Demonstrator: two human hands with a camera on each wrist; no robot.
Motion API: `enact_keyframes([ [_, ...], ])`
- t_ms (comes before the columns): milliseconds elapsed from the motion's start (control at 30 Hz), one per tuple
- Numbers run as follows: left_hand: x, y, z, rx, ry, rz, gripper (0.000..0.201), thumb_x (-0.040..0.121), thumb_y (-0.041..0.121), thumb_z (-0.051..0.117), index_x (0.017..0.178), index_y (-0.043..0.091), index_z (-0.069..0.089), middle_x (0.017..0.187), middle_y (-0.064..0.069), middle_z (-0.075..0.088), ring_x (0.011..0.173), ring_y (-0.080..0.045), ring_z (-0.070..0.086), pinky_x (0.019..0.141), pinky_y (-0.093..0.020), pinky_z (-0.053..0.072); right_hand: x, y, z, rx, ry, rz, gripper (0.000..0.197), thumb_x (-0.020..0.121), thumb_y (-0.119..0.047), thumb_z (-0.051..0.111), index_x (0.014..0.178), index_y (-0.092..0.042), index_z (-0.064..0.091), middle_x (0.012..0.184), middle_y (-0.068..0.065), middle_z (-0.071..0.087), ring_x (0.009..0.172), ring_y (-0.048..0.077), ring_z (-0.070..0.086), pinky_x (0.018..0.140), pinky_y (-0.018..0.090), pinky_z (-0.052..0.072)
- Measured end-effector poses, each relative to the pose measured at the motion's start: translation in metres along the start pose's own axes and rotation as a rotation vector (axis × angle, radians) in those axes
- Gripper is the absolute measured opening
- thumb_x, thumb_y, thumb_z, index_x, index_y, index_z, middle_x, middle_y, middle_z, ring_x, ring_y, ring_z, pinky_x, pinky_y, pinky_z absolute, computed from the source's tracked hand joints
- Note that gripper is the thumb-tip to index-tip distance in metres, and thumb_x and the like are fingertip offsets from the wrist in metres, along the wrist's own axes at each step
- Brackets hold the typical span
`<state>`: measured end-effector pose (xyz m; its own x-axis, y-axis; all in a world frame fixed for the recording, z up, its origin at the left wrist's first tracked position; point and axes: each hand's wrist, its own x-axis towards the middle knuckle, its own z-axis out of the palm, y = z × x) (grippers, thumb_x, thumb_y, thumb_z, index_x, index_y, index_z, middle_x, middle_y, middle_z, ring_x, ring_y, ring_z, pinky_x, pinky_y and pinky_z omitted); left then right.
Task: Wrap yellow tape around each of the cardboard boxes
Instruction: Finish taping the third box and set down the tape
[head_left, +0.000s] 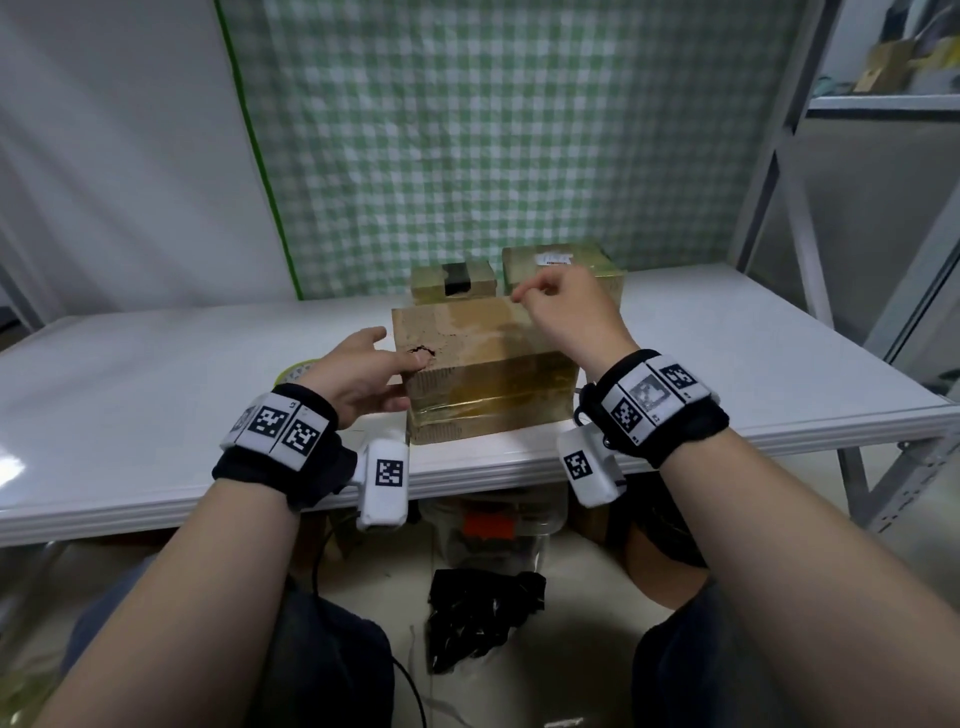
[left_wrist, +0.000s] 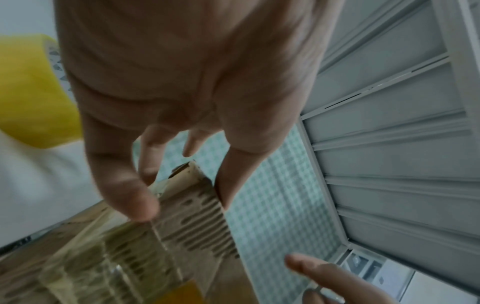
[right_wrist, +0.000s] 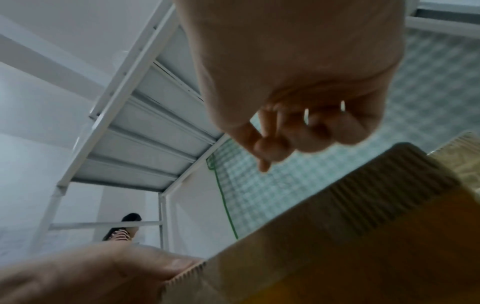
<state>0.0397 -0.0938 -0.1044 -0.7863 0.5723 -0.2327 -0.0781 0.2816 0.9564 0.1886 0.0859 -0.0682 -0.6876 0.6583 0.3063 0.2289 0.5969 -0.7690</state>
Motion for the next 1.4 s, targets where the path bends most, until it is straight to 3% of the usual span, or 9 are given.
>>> enact_keyframes([
  [100,-0.002,0.003,-0.005,0.074,-0.052,-0.046,0.064,0.093,0.014,0.072,0.148,0.029,0.042,0.116,-0.004,0.073,0.088,-0.021,0.070,0.059,-0.031,0.051,-0.011,-0.005,0.000,0.004,-0.295,0.092,0.019,0.103,-0.026,0.052,0.103,-0.023,0.071,0.077,0.006,0.077,0.046,0.014,0.060,0.043,0.025,0.046],
  [267,0.010,0.002,-0.007,-0.039,-0.002,-0.045,0.050,0.091,0.024,0.071,0.138,0.024,0.055,0.127,0.003,0.064,0.103,-0.023,0.063,0.064,-0.031,0.049,-0.015,-0.003,0.009,0.044,-0.426,0.139,0.019,0.104,-0.031,0.052,0.108,-0.025,0.070,0.069,0.007,0.076,0.055,0.028,0.071,0.050,0.029,0.053],
  [467,0.027,-0.003,-0.003,-0.124,0.063,0.112,0.065,0.095,0.009,0.061,0.153,0.026,0.040,0.149,0.009,0.050,0.136,-0.021,0.047,0.110,-0.052,0.043,-0.015,-0.002,0.017,0.073,-0.447,0.121,0.018,0.104,-0.032,0.054,0.110,-0.023,0.068,0.073,0.005,0.077,0.057,0.025,0.071,0.044,0.025,0.047],
  [667,0.010,0.000,-0.011,0.116,0.208,0.125,0.058,0.075,0.030,0.071,0.131,0.020,0.059,0.121,-0.007,0.063,0.106,-0.022,0.058,0.074,-0.032,0.045,-0.014,0.001,0.021,0.093,-0.376,0.071,0.017,0.102,-0.029,0.058,0.113,-0.024,0.071,0.088,0.000,0.077,0.061,0.026,0.073,0.039,0.025,0.046],
  [800,-0.008,-0.003,-0.020,0.229,0.174,0.109,0.046,0.081,0.039,0.078,0.119,0.016,0.066,0.117,-0.009,0.067,0.094,-0.022,0.061,0.073,-0.035,0.051,-0.013,0.004,0.021,0.067,-0.301,0.035,0.031,0.103,-0.044,0.052,0.117,-0.023,0.070,0.109,0.003,0.069,0.079,0.017,0.066,0.060,0.032,0.057],
  [1000,-0.031,-0.009,-0.028,0.226,-0.062,0.152,0.021,0.101,0.031,0.059,0.107,0.025,0.078,0.100,0.005,0.072,0.090,-0.016,0.070,0.076,-0.032,0.054,-0.007,0.008,0.029,-0.100,-0.232,-0.074,0.062,0.081,-0.081,0.050,0.121,-0.037,0.069,0.139,-0.006,0.060,0.129,0.018,0.053,0.114,0.049,0.034],
  [1100,-0.016,-0.019,-0.040,0.473,0.205,0.171,0.016,0.092,0.024,0.071,0.108,0.022,0.071,0.111,-0.002,0.070,0.098,-0.020,0.065,0.082,-0.032,0.053,-0.007,0.007,0.040,-0.233,-0.270,-0.097,0.068,0.066,-0.090,0.052,0.112,-0.043,0.068,0.138,-0.011,0.058,0.136,0.022,0.041,0.113,0.049,0.023],
  [1233,0.000,-0.034,-0.045,1.018,0.268,-0.031,0.060,0.089,0.031,0.073,0.144,0.022,0.052,0.144,-0.011,0.053,0.137,-0.036,0.036,0.109,-0.038,0.036,-0.014,0.004,0.043,-0.198,-0.305,-0.108,0.050,0.076,-0.056,0.080,0.118,-0.033,0.064,0.136,-0.005,0.048,0.126,0.017,0.037,0.104,0.033,0.028],
  [1400,0.017,-0.043,-0.049,1.026,0.329,-0.061,0.035,0.087,0.021,0.061,0.122,0.018,0.065,0.119,-0.014,0.064,0.127,-0.039,0.046,0.101,-0.045,0.048,-0.007,0.009,0.043,-0.079,-0.295,-0.086,0.042,0.079,-0.033,0.085,0.115,-0.024,0.065,0.126,-0.005,0.043,0.115,0.013,0.050,0.100,0.029,0.042],
])
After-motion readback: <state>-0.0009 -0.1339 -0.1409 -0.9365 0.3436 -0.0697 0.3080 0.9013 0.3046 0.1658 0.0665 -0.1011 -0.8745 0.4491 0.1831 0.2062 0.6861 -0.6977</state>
